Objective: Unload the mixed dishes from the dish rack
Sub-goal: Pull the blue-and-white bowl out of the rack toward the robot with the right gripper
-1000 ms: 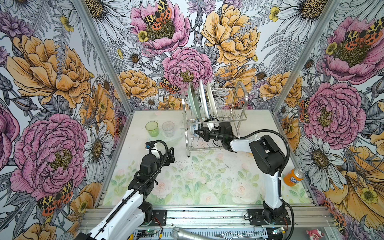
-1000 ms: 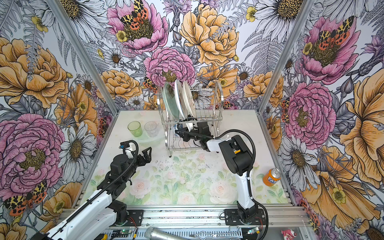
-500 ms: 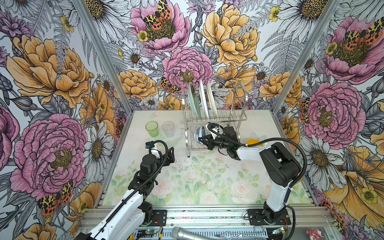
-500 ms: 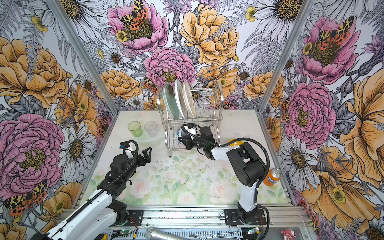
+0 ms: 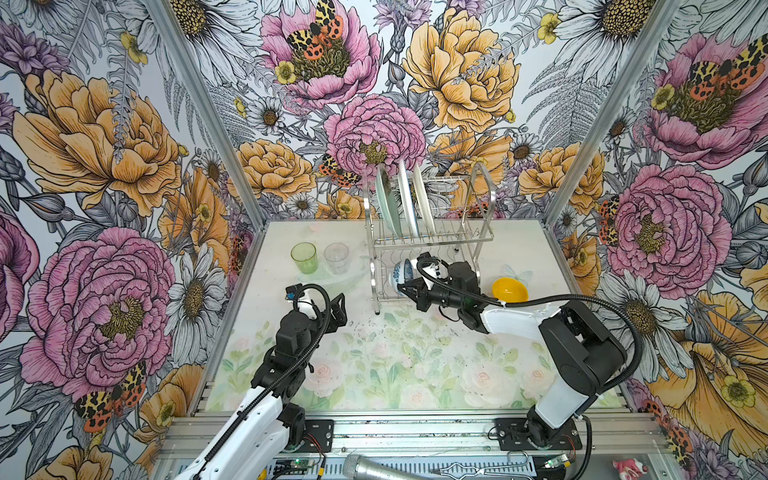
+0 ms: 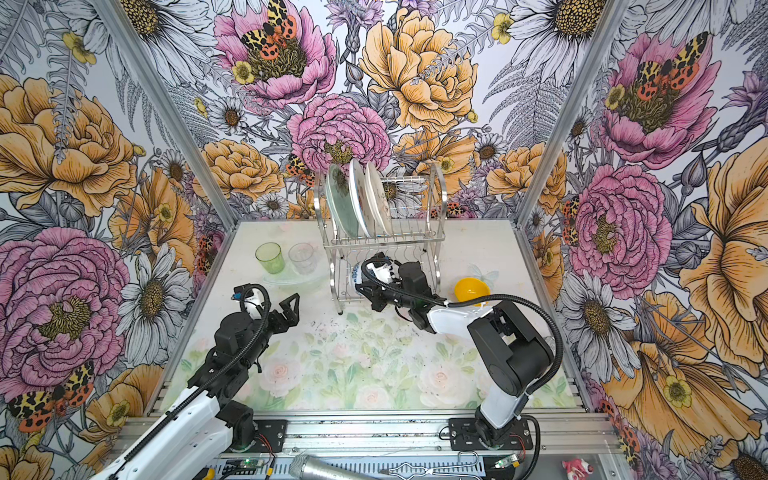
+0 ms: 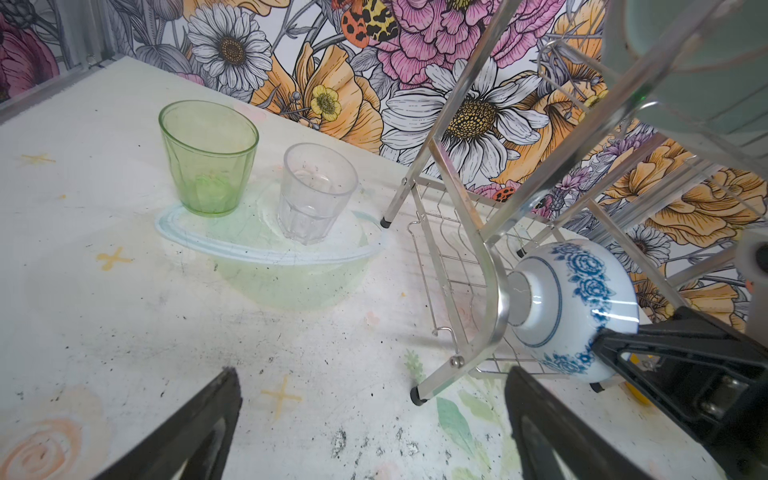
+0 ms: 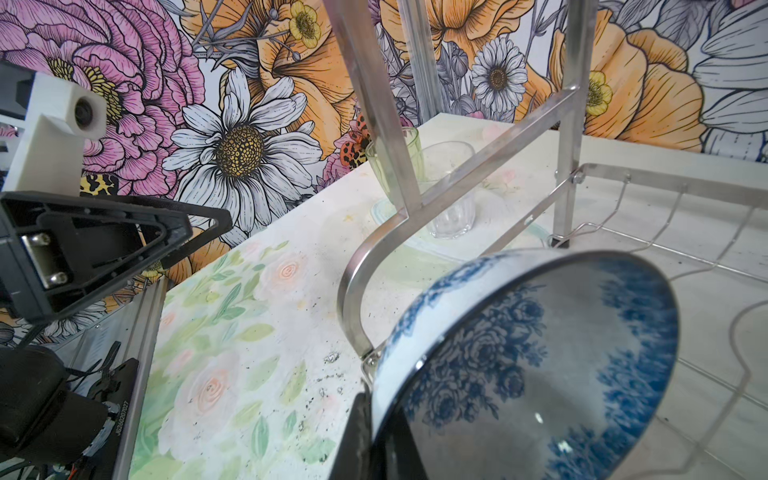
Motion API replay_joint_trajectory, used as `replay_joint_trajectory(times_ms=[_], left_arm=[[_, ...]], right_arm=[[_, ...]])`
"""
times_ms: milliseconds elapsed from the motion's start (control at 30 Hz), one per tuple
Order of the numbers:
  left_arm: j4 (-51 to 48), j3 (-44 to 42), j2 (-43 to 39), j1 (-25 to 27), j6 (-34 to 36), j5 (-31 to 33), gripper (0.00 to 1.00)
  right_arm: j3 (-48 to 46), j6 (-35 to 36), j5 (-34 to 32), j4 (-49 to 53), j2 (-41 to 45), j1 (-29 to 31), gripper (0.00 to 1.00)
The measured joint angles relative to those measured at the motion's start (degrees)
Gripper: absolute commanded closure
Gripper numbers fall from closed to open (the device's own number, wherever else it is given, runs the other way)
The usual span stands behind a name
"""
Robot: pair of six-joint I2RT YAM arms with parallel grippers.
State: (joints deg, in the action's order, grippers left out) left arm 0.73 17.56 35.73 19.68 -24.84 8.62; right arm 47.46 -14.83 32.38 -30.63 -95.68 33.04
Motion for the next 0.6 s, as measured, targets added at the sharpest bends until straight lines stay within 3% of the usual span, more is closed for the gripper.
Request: replay_joint_trajectory(times_ms=[300, 600], left_arm=[[-3.32, 1.07, -2.97, 1.11, -1.84, 0.42, 0.01], [-4.33, 3.39, -1.60, 5.49, -2.29, 0.98, 0.01]], right_arm=[[-3.30, 1.03, -2.21, 0.50, 6.14, 1.22, 1.00], [-6.47, 1.25, -3.56, 2.73, 11.34, 3.19, 1.00]])
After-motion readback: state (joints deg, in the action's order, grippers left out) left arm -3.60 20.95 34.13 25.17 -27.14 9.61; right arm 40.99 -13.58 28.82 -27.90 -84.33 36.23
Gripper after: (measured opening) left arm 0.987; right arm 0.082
